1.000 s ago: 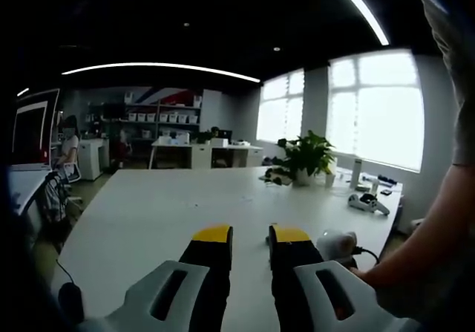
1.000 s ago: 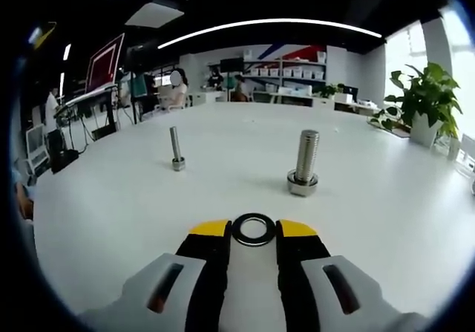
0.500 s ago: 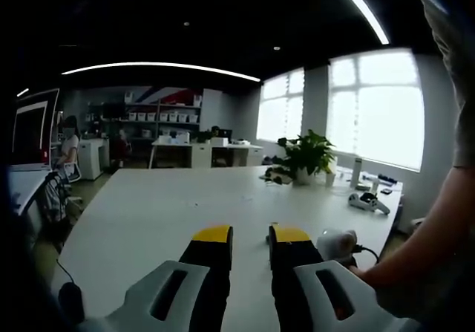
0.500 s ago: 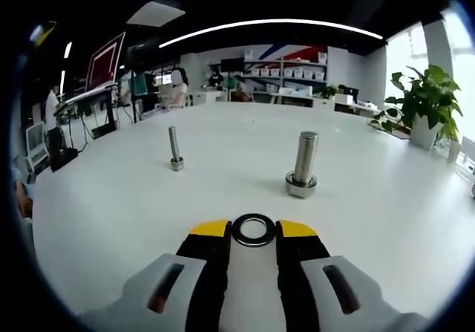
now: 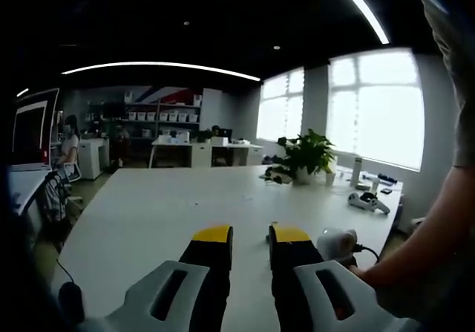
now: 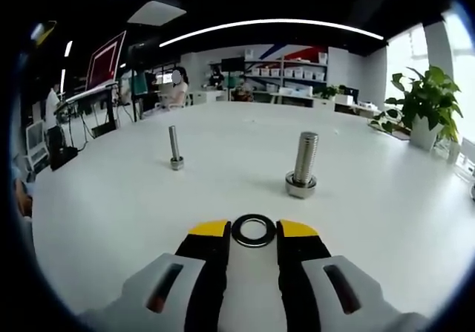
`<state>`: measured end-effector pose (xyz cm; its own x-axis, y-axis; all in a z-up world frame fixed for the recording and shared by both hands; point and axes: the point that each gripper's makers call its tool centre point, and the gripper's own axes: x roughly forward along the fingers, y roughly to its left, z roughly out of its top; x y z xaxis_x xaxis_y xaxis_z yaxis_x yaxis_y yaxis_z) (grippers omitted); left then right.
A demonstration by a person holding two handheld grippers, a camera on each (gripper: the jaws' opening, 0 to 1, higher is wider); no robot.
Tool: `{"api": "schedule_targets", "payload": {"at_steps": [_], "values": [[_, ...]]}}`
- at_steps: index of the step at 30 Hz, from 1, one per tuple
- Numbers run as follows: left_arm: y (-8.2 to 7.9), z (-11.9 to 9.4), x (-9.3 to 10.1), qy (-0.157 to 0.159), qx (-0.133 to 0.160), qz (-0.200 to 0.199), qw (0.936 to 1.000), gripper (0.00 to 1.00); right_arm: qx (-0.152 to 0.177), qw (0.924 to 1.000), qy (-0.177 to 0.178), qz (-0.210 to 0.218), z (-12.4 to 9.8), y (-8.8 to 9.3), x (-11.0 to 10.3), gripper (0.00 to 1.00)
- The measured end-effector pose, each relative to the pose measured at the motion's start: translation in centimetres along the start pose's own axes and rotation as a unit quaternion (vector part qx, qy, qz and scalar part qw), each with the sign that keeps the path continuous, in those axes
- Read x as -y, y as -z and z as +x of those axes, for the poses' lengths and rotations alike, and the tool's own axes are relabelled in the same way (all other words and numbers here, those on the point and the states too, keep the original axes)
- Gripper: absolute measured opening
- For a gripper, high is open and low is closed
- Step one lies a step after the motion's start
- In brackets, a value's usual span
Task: Place the washer onto the threaded stud by aligning its center hole with the stud, sliding it down to the base, and recovering from edge contact or off-axis alignment until the washer reaches the visible bottom stop.
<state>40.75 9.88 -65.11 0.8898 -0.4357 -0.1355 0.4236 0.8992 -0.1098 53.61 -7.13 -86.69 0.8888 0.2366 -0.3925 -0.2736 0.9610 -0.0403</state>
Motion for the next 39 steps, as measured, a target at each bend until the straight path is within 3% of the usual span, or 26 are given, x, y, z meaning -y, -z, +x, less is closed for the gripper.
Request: {"api": "schedule_targets", "payload": {"at_steps": [20, 39], "values": [[0.1, 0.0, 0.0, 0.000, -0.001, -0.001, 1.0000, 0.17, -0.002, 1.0000, 0.002, 0.006, 0.1, -0.1, 0.1, 0.26], [-0.1, 0.1, 0.0, 0.000, 0.000, -0.002, 1.0000, 0.17, 0.017, 0.9998, 0.008, -0.006, -0.2, -2.7, 0.8, 0.26]]}}
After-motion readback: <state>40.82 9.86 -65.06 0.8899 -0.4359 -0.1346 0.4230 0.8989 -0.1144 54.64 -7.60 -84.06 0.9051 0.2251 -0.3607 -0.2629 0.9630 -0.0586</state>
